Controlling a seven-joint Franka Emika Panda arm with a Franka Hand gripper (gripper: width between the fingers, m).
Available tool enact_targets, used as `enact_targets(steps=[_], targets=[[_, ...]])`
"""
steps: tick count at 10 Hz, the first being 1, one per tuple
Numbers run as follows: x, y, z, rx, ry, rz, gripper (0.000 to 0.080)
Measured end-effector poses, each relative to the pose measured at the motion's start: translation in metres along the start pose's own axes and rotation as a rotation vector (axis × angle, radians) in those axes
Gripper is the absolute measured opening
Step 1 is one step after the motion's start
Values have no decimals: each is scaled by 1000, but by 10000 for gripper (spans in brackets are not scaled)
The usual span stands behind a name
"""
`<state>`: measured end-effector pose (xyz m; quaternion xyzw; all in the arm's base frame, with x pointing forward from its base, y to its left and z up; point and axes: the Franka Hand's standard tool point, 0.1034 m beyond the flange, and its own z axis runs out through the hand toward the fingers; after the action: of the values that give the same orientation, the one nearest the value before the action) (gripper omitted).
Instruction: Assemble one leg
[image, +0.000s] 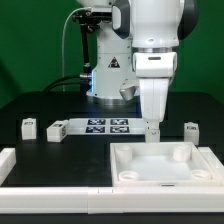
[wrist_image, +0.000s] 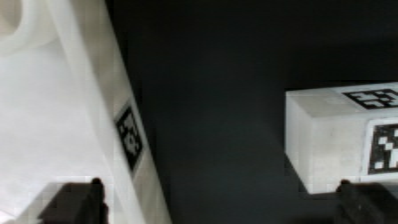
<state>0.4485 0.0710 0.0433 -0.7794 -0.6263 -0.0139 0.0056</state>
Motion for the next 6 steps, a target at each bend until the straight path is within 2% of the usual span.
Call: enact_targets(steps=[3, 4, 6], targets=[[0, -2, 0, 3, 10, 350, 649], [-1, -8, 1, 1, 21, 503, 649], [8, -23, 3, 21, 28, 848, 649]])
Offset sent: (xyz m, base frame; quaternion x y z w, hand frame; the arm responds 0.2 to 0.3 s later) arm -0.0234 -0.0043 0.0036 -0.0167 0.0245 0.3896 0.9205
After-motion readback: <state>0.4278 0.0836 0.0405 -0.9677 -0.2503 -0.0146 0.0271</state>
